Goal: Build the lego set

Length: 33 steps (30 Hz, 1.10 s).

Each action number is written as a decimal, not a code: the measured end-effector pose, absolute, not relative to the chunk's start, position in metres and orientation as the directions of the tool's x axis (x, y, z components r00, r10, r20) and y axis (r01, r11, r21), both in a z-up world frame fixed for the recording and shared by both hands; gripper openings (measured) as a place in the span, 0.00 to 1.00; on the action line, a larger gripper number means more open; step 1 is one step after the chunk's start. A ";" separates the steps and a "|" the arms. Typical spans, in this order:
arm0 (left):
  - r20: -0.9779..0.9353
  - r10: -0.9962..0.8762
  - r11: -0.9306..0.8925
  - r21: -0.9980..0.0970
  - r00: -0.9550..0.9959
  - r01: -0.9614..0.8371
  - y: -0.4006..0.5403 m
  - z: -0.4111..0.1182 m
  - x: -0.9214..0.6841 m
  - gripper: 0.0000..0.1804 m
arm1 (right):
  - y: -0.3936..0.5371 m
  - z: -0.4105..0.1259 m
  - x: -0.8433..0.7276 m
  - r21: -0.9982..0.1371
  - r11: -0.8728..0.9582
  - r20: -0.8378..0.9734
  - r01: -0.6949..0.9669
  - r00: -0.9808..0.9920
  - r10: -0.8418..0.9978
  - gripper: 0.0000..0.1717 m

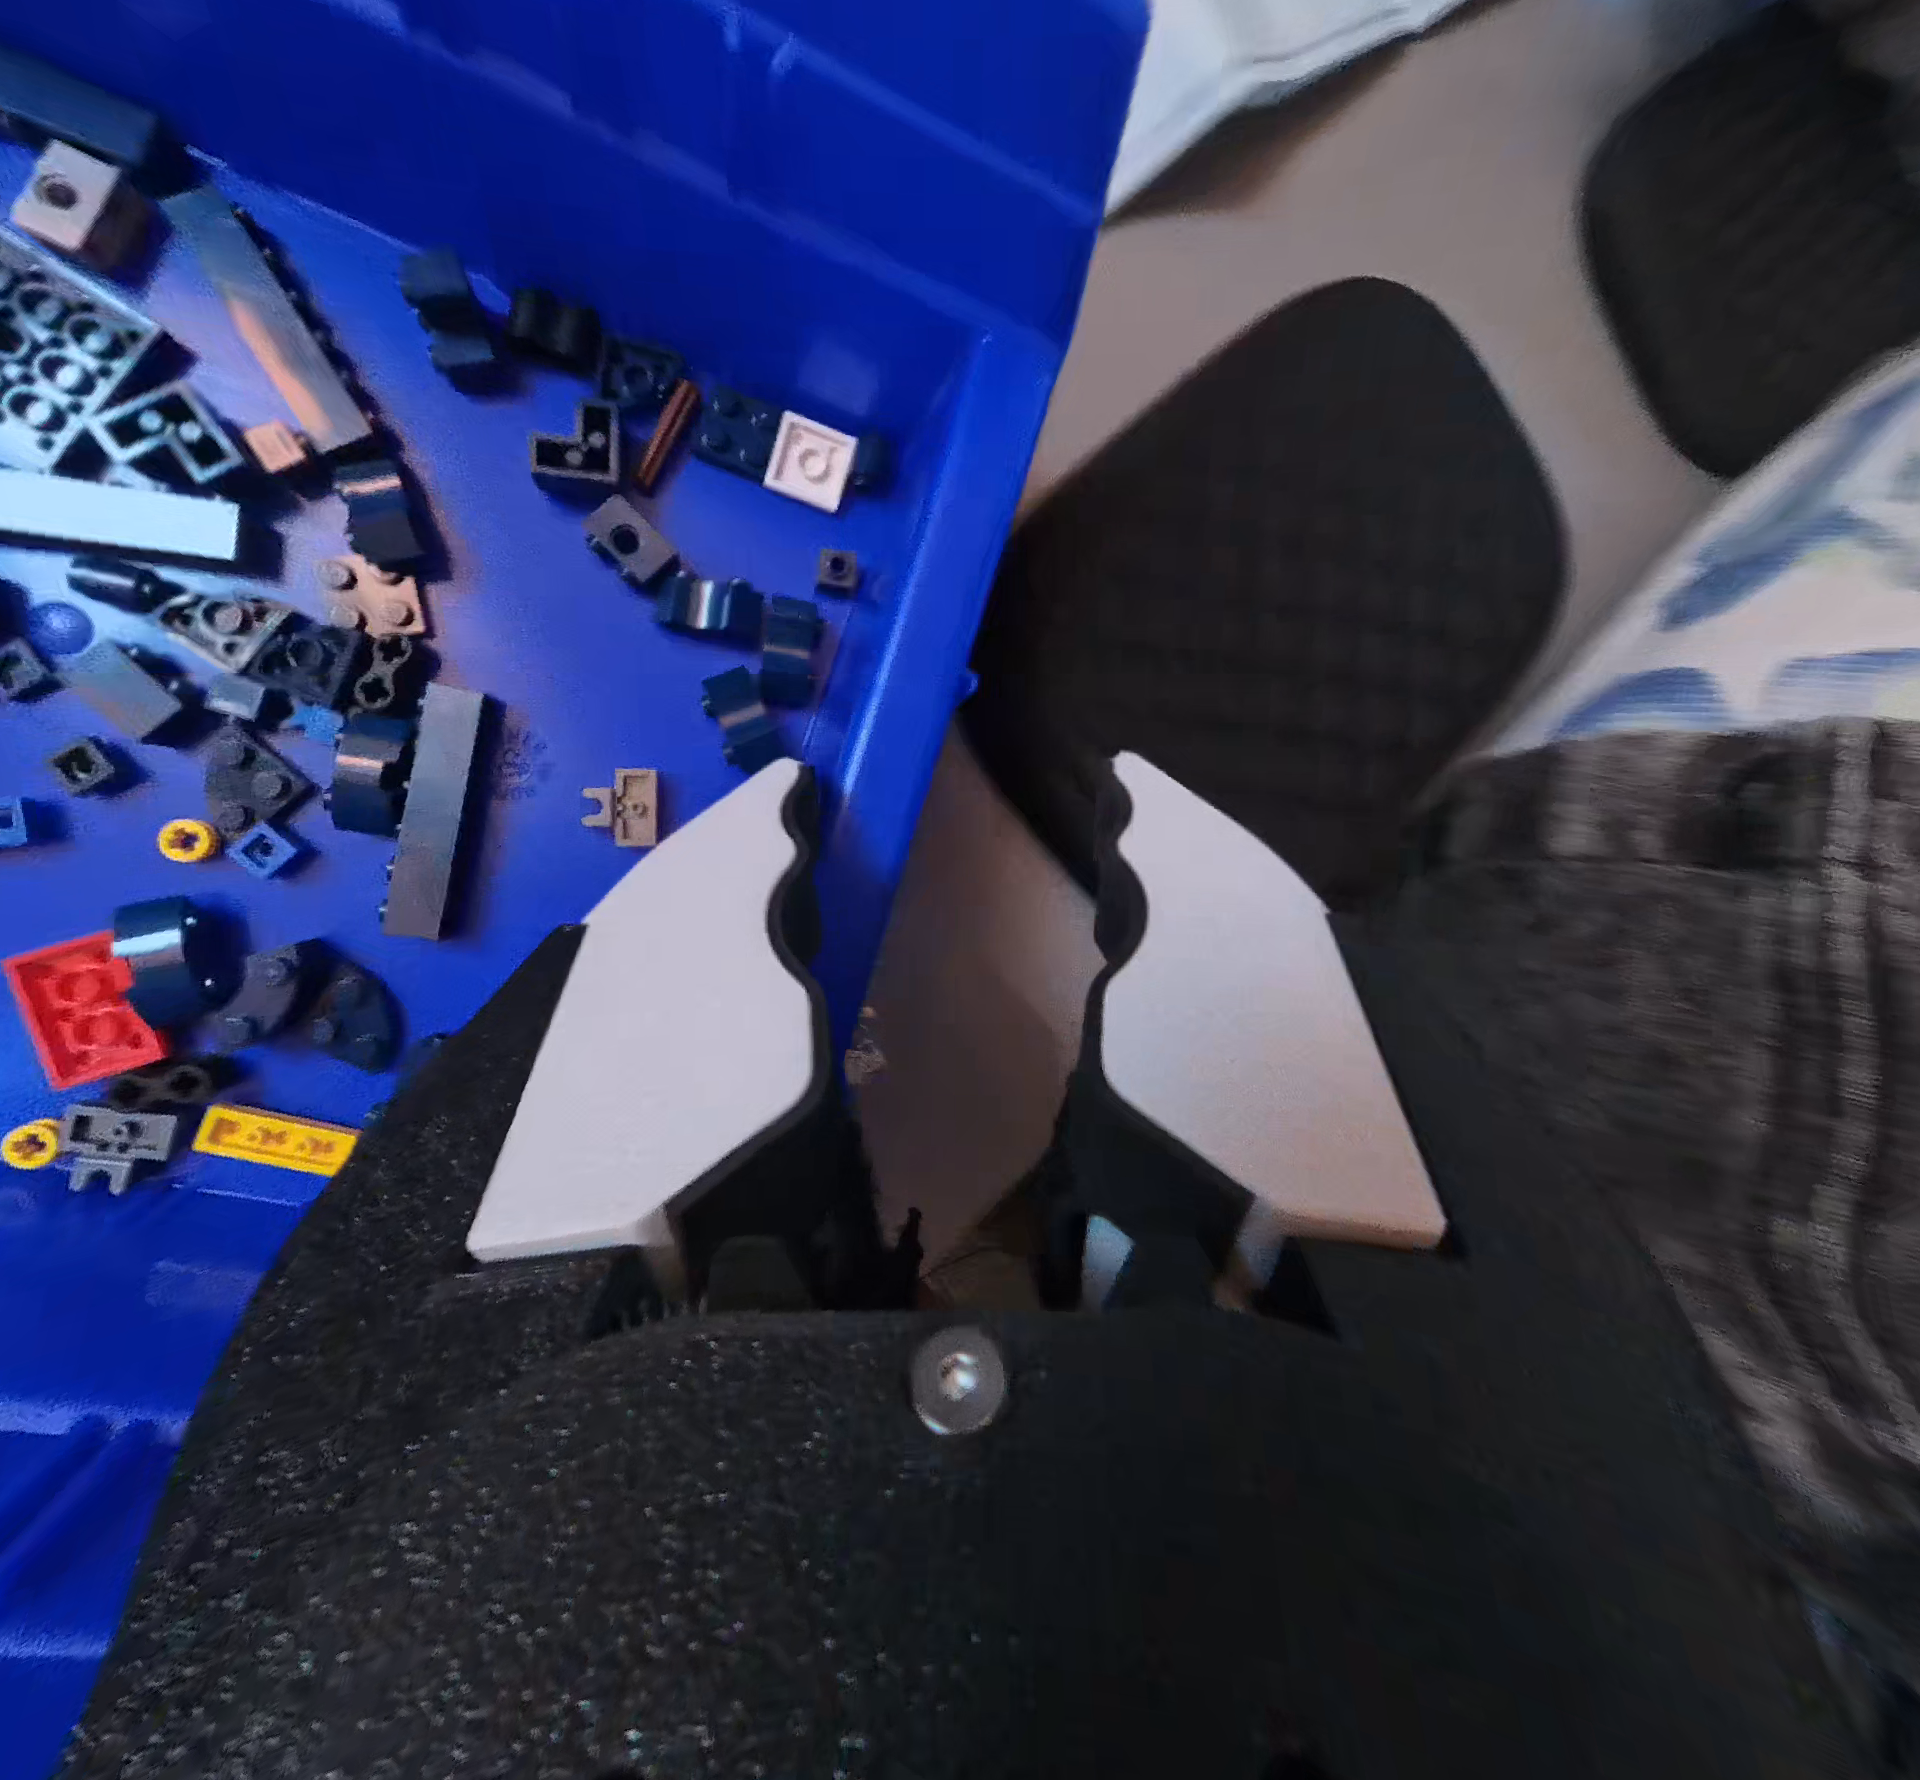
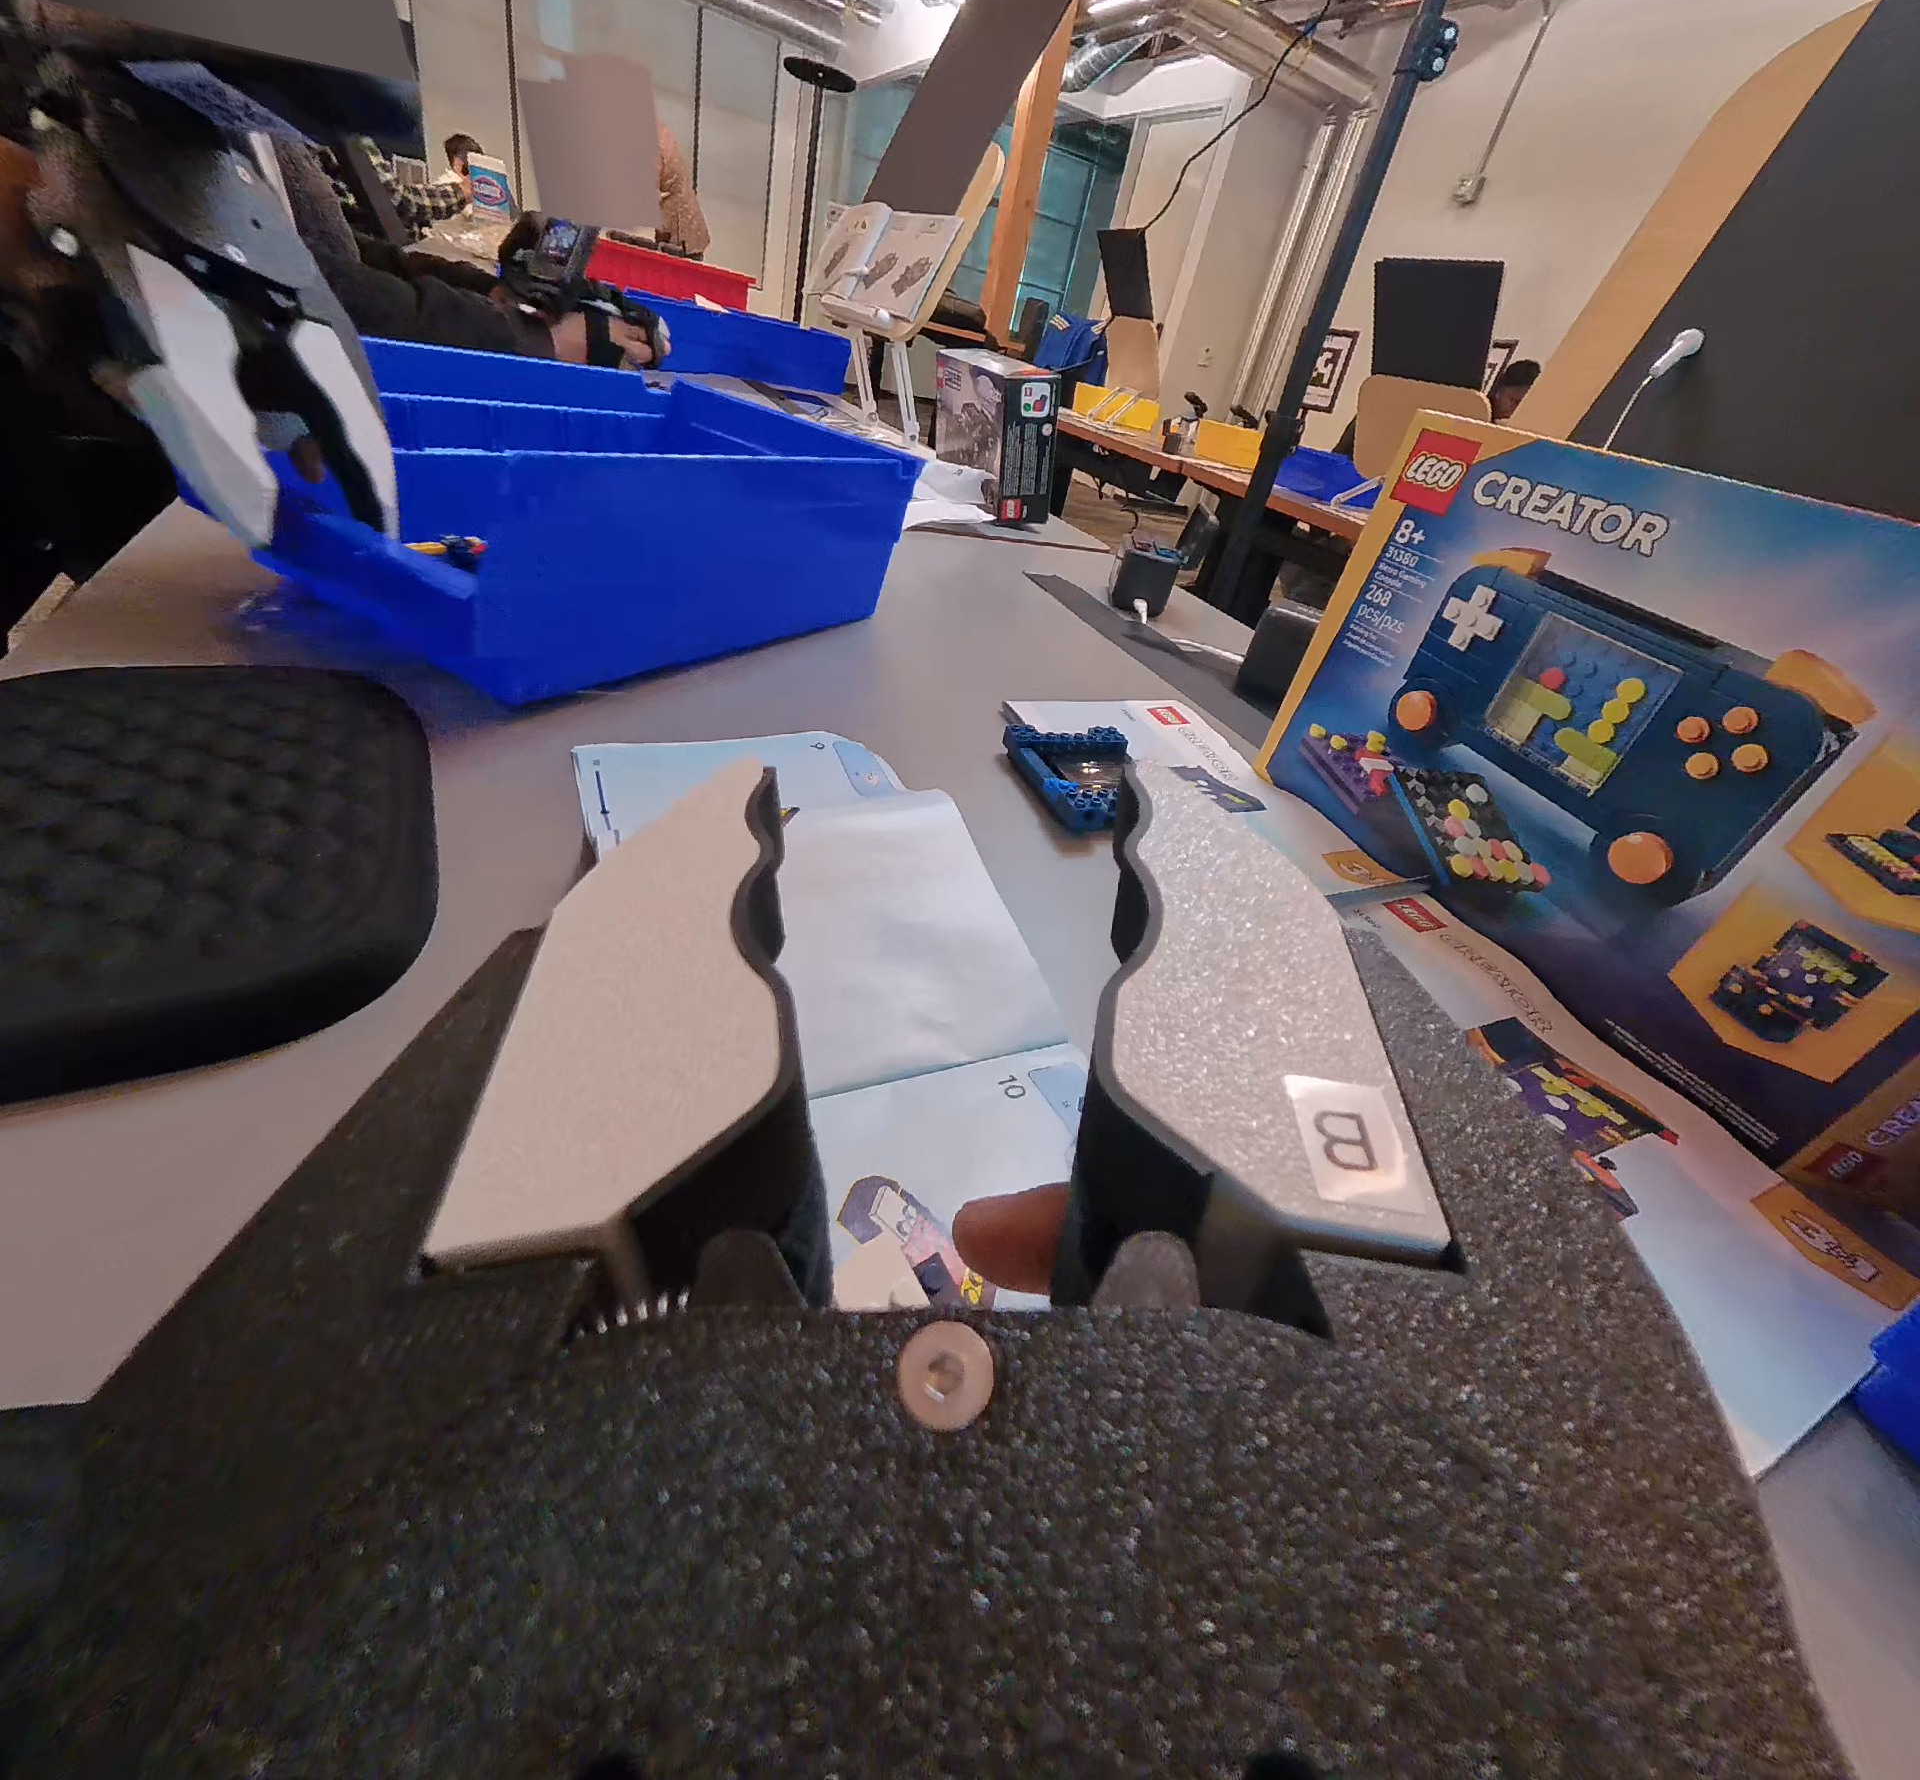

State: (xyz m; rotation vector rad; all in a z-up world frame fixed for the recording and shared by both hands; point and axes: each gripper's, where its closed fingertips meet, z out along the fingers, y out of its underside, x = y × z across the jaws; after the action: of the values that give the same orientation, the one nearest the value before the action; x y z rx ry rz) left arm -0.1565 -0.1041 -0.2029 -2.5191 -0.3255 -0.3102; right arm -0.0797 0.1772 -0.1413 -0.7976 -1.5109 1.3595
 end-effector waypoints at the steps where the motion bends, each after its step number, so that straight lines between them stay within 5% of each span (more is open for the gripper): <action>1: 0.293 0.116 -0.817 -0.516 0.949 0.259 -0.102 -0.194 -0.143 0.28 | 0.178 -0.142 -0.080 -0.978 0.178 0.206 -0.108 -0.363 0.909 0.36; 5: 0.070 0.016 -0.748 -0.661 0.997 0.058 -0.106 -0.134 -0.131 0.22 | 0.180 -0.143 -0.081 -0.981 0.167 0.193 -0.102 -0.360 0.913 0.36; 9: -0.179 0.293 -0.543 -0.839 0.939 0.009 -0.131 -0.076 -0.190 0.12 | 0.179 -0.145 -0.083 -0.981 0.170 0.194 -0.097 -0.364 0.911 0.35; 14: -0.158 0.406 -0.417 -0.908 0.900 0.029 -0.142 -0.081 -0.229 0.02 | 0.178 -0.149 -0.084 -0.979 0.186 0.205 -0.089 -0.372 0.905 0.33; 21: -0.282 0.416 -0.394 -0.913 0.865 -0.108 -0.114 -0.090 -0.247 0.07 | 0.190 -0.139 -0.077 -0.981 0.158 0.186 -0.110 -0.345 0.920 0.00; 28: -0.350 0.454 -0.467 -0.876 0.819 -0.116 -0.103 -0.098 -0.263 0.07 | 0.217 -0.111 -0.067 -0.968 0.112 0.153 -0.223 -0.174 0.973 0.03; 33: -0.415 0.413 -0.566 -0.814 0.811 -0.128 -0.100 -0.108 -0.266 0.10 | 0.230 -0.098 -0.061 -0.957 0.008 0.045 -0.291 -0.120 0.992 0.22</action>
State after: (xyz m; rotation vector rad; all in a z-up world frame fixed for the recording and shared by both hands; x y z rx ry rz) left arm -0.2655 -0.1001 -0.1078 -2.0556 -0.2101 0.7277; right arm -0.0608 0.2297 -0.0977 -0.9077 -1.0888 1.4046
